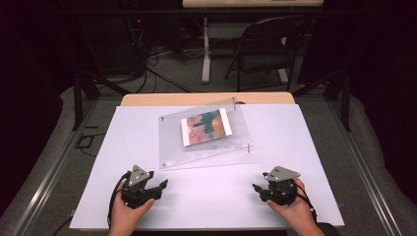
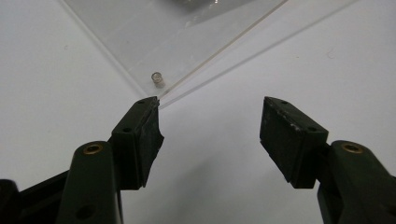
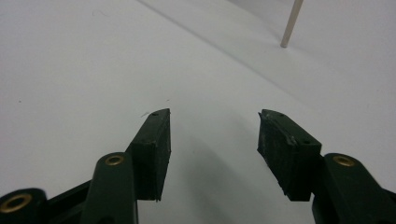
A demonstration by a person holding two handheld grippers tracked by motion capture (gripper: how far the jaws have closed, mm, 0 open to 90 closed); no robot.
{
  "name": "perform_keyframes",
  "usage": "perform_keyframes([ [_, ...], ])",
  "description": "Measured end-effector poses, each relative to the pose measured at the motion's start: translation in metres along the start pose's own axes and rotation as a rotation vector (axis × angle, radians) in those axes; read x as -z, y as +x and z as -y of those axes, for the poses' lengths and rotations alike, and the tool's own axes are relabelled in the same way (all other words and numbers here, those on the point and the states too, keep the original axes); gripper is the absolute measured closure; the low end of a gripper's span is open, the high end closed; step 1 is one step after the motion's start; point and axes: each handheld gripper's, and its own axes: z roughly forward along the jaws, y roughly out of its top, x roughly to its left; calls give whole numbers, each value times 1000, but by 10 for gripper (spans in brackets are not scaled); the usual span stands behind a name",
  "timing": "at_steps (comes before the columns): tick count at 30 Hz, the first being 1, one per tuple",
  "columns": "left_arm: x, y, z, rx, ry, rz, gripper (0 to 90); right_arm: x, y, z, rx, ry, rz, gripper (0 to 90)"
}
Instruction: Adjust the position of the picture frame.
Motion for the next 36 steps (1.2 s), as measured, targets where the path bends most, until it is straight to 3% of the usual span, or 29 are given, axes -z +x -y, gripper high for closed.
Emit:
perform_keyframes([
  [9, 0, 1, 1, 20, 3, 15, 381, 4, -3, 0, -46, -35, -19, 496],
  [13, -1, 0, 1, 14, 6, 2, 403, 4, -6, 1, -62, -34, -24, 511],
  [16, -1, -1, 1, 2, 10, -11, 415, 2, -9, 2, -98, -22, -58, 514],
  [20, -2, -1, 0, -4, 23, -17, 456, 2, -14, 1, -123, -20, -70, 518],
  [22, -3, -4, -1, -20, 40, -53, 475, 1, -17, 0, -136, -25, -79, 519],
  [28, -5, -10, -8, -19, 53, -36, 542, 4, -23, -8, -144, -41, -76, 560],
  [36, -15, -24, -27, -76, 29, -32, 528, 3, -36, -26, -148, -69, -50, 546],
])
